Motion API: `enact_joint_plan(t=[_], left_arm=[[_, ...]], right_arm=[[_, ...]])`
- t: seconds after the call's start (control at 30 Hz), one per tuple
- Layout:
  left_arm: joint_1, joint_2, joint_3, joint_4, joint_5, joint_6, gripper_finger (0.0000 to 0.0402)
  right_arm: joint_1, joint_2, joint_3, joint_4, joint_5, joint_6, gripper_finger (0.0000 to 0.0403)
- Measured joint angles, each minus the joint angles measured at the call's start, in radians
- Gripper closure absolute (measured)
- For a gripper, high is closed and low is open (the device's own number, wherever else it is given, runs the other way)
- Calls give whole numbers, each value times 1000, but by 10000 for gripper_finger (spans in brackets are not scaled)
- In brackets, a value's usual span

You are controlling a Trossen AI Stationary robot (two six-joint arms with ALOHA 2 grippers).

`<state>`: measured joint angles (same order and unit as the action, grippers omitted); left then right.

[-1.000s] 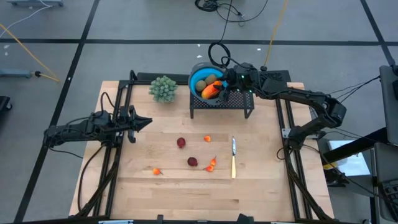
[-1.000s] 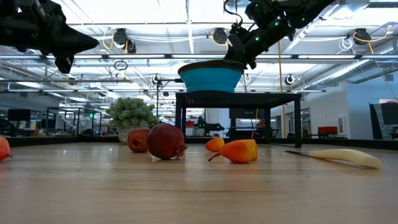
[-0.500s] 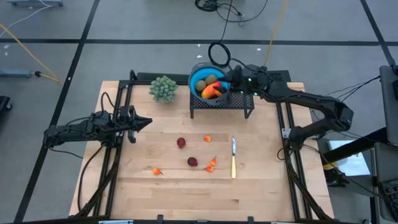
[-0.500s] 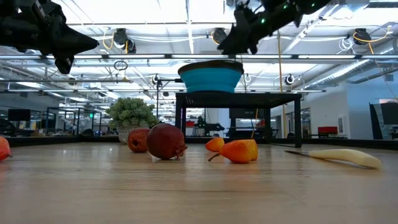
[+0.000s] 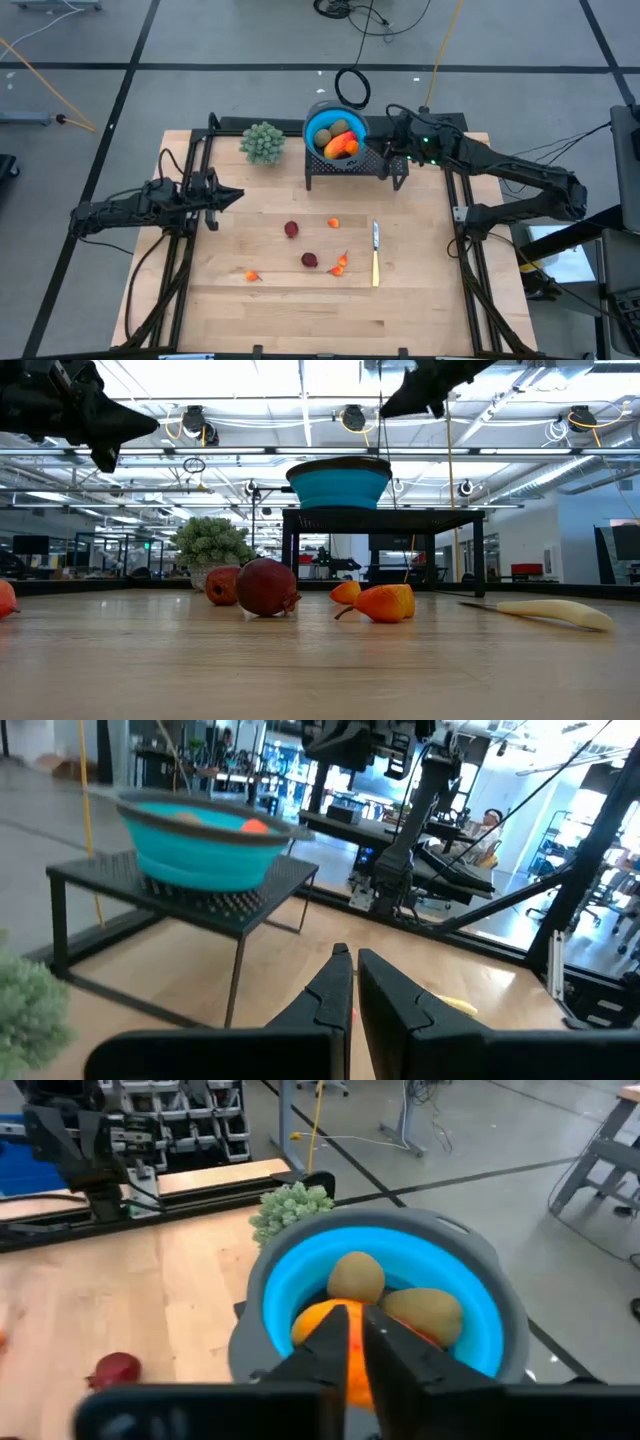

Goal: Pick & Place Fruit
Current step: Put the orange peach into the blue strainer bowl on the shelf

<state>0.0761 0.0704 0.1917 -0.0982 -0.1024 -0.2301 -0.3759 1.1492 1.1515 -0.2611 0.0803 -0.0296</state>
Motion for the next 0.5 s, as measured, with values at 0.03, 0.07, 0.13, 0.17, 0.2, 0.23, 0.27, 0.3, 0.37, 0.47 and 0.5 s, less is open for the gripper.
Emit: enact_joint_plan(t=[0.03, 0.07, 0.13, 0.17, 0.2, 0.23, 0.27, 0.3, 0.37, 0.47, 0.5], left_arm=[[0, 0, 0, 8, 0, 13, 382], [0, 0, 0, 17, 0, 24, 382], [0, 0, 0, 35, -1, 41, 382], [0, 0, 0, 46, -1, 47, 382], [0, 0, 0, 55, -1, 50, 382], [0, 0, 0, 62, 0, 51, 382], [0, 0, 0, 71, 0, 52, 382], [0, 2, 0, 82, -1, 51, 382], [0, 7, 0, 108, -1, 45, 383], [0, 36, 0, 152, -2, 35, 383], [0, 53, 0, 167, -3, 26, 384]], right_arm=[[0, -13, 0, -17, 0, 9, 392], [0, -28, 0, -32, 1, 18, 397], [-2, -55, 0, -51, 6, 39, 397], [-2, -69, 0, -64, 13, 49, 395], [-2, -84, 0, -79, 26, 55, 394], [-1, -100, 0, -92, 38, 57, 394], [-1, -116, 0, -101, 51, 60, 394], [-1, -131, 0, -110, 53, 62, 397], [-2, -163, 0, -133, 53, 62, 401], [-2, -211, 0, -152, 53, 58, 401], [-2, -227, 0, -157, 54, 59, 401]])
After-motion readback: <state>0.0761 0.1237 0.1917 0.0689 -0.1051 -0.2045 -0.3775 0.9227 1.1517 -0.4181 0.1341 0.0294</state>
